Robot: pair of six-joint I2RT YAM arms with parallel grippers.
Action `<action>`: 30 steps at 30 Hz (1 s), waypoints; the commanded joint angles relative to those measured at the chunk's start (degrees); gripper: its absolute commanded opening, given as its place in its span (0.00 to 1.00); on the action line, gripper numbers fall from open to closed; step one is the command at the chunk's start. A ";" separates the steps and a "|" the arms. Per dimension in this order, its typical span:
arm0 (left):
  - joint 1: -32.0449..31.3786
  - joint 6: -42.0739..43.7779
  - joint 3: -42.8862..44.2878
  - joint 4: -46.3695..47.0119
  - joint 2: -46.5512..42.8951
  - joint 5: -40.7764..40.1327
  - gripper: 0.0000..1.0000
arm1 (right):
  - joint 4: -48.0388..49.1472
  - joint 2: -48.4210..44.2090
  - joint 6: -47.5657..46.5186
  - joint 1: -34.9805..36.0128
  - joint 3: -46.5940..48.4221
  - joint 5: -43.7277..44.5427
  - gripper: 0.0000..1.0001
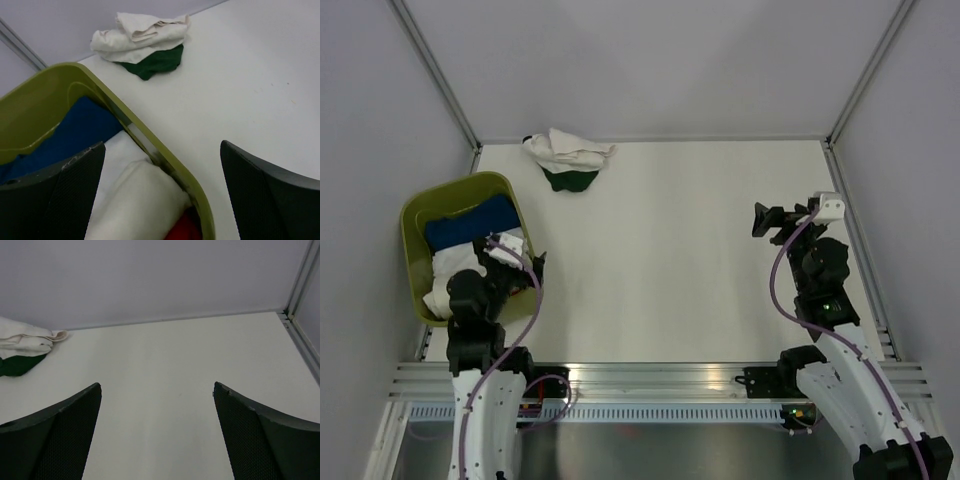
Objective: Roll the t-shirts
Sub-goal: Grab a tshirt with the left arm
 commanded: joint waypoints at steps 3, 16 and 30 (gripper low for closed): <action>0.11 2.86 20.23 0.97 22.35 -0.08 1.00 | -6.61 10.03 8.69 -0.21 16.15 -7.89 0.98; -19.92 13.34 67.70 -13.35 81.98 -15.76 0.75 | -5.65 18.56 10.91 -0.21 20.49 -20.54 0.87; -20.64 8.50 102.17 -22.59 128.10 -39.35 0.85 | -11.54 21.12 12.22 -0.21 20.14 -21.26 0.81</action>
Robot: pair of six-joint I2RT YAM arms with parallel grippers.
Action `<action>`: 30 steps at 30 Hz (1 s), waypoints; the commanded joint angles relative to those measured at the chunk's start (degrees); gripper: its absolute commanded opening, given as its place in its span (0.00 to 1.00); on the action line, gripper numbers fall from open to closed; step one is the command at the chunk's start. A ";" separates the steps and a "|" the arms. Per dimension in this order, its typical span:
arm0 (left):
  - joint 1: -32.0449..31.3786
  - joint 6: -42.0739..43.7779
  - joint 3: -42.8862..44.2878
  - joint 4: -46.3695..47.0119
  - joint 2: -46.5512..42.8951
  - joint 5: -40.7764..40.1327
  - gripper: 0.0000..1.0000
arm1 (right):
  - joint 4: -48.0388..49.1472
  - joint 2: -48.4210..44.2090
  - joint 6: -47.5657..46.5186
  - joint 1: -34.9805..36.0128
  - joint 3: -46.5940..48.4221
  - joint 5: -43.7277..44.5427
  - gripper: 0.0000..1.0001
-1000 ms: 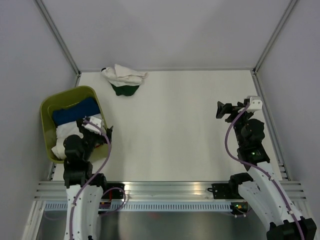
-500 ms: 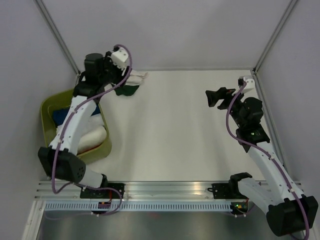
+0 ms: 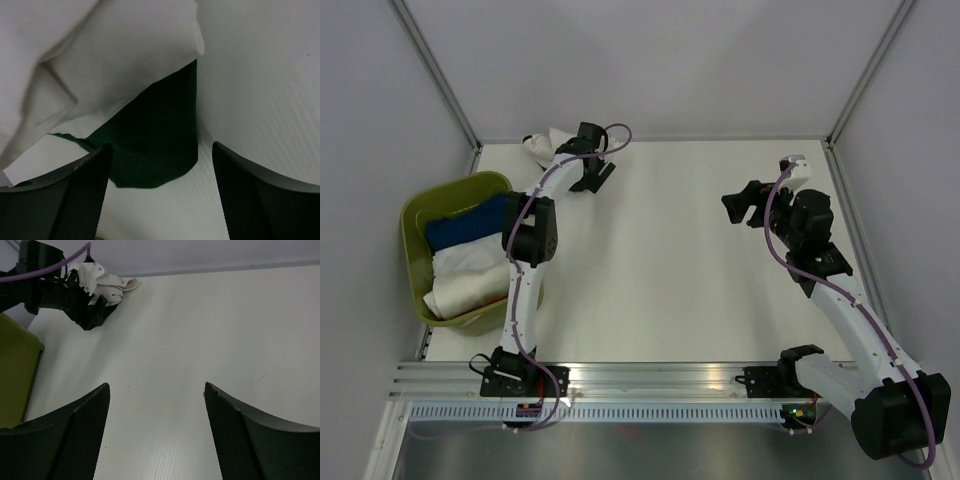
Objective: Roll the t-shirts
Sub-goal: Grab a tshirt with the left arm
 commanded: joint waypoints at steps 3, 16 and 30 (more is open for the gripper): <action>0.22 -1.14 6.16 -3.47 5.57 -5.67 0.77 | -0.79 -0.48 1.93 -0.21 0.73 0.30 0.81; 3.38 -7.47 4.59 -8.84 5.13 4.62 0.53 | -3.59 -0.48 0.26 -0.21 2.58 3.02 0.82; 2.59 -8.36 -0.25 -12.88 -10.20 27.36 0.02 | -8.08 -8.12 -1.84 -0.21 2.05 5.92 0.83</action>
